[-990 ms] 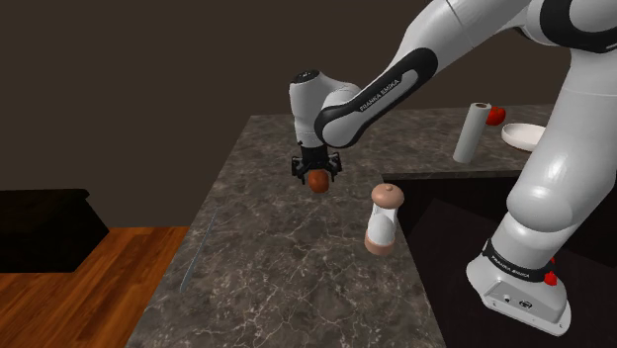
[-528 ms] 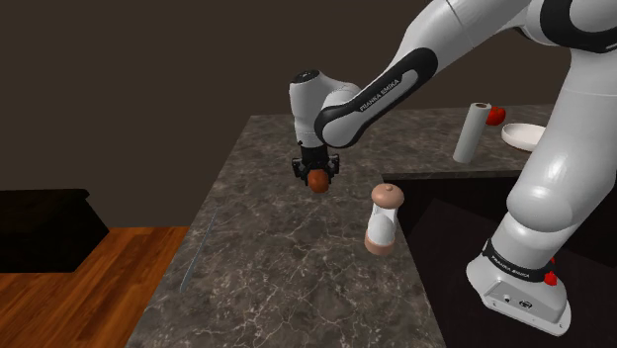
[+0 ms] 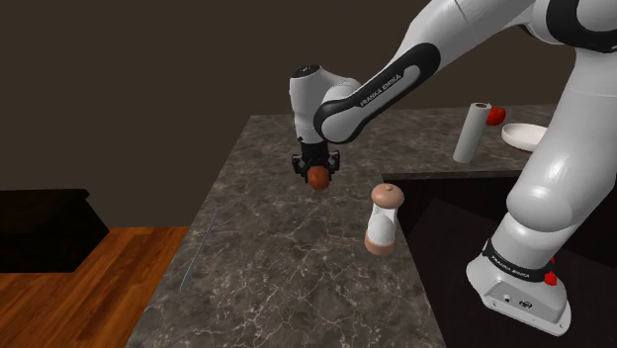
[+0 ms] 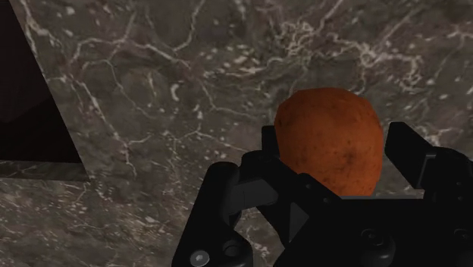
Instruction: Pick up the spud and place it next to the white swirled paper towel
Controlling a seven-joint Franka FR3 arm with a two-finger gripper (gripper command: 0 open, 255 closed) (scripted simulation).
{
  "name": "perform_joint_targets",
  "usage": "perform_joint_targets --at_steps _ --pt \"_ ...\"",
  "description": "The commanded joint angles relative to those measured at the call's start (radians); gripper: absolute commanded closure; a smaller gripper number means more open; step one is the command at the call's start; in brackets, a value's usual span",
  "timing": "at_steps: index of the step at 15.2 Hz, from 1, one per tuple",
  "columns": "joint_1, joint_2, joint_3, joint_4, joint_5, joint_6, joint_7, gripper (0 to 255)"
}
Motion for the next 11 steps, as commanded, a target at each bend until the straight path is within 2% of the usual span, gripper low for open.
perform_joint_targets --at_steps 1,11 --pt "-0.001 -0.014 0.003 0.011 0.014 -0.021 -0.01 255" --pt "-0.007 -0.089 0.006 0.076 0.081 -0.141 -0.069 255"
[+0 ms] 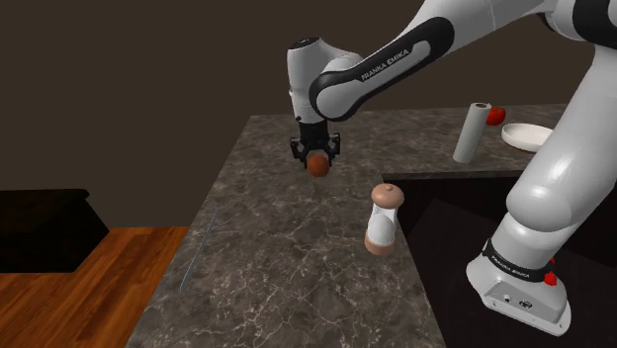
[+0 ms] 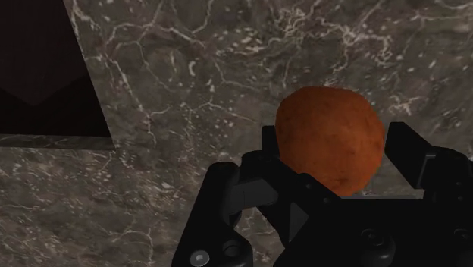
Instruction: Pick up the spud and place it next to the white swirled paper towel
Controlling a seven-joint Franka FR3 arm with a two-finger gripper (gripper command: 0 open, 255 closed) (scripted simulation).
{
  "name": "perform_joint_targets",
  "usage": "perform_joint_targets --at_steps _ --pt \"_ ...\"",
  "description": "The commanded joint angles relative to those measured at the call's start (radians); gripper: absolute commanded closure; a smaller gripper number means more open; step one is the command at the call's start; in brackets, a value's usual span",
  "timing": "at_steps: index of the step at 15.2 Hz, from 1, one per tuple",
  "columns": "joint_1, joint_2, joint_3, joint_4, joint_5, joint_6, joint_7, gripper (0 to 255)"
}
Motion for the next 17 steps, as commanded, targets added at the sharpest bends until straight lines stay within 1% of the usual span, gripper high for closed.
perform_joint_targets --at_steps 1,17 --pt "0.0 -0.011 0.0 0.017 0.01 -0.025 -0.009 255" --pt "-0.004 -0.076 -0.007 0.171 0.062 -0.228 -0.066 255"
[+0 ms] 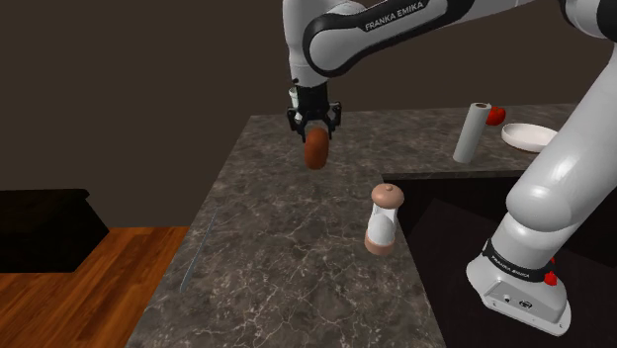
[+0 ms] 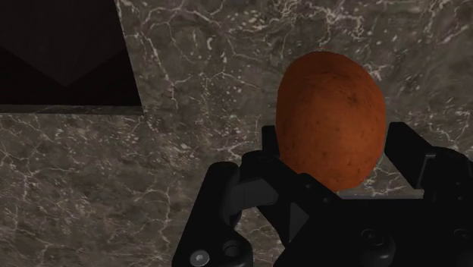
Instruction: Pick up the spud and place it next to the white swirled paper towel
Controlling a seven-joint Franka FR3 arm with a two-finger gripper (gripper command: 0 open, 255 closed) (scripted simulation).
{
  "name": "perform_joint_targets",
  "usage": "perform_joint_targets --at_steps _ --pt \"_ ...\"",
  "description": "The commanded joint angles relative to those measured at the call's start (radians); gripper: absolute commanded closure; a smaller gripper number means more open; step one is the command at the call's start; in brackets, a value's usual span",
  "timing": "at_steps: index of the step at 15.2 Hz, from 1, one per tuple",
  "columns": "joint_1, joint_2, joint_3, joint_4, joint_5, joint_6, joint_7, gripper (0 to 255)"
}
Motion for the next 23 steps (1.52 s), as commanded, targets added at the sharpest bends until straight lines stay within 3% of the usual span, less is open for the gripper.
perform_joint_targets --at_steps 1,23 --pt "0.0 -0.002 0.0 0.022 0.002 -0.024 -0.004 255" --pt "0.002 0.023 0.005 0.341 -0.008 -0.321 -0.027 255"
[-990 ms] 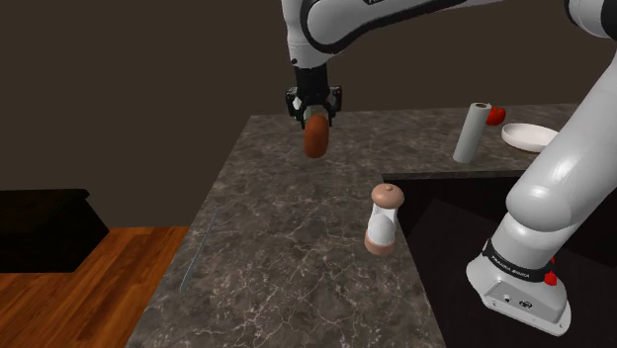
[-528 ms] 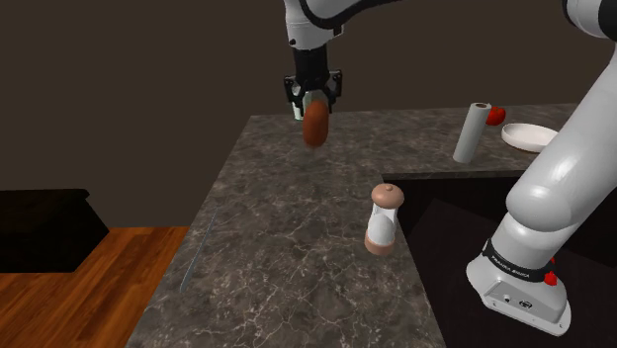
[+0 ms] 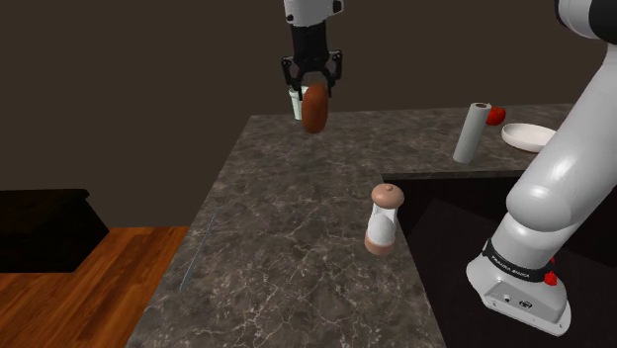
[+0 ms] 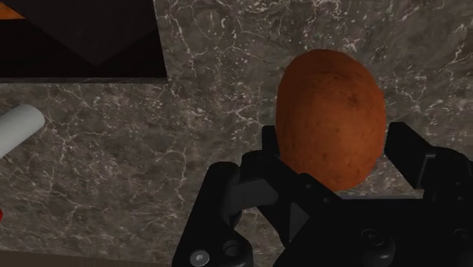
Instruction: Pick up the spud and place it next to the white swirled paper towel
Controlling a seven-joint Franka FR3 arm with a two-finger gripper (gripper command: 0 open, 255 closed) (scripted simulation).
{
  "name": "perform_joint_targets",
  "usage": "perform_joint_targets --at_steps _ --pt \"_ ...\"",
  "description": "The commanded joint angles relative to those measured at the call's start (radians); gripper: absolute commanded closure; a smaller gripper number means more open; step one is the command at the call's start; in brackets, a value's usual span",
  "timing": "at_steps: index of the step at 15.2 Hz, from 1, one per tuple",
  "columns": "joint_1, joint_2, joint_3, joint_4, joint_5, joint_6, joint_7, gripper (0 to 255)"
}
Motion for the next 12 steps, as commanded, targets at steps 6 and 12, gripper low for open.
perform_joint_targets --at_steps 6,12 --pt "-0.066 -0.158 -0.112 -0.152 0.071 0.035 -0.184 255" --pt "-0.113 -0.26 -0.226 -0.262 0.092 0.063 -0.351 255"
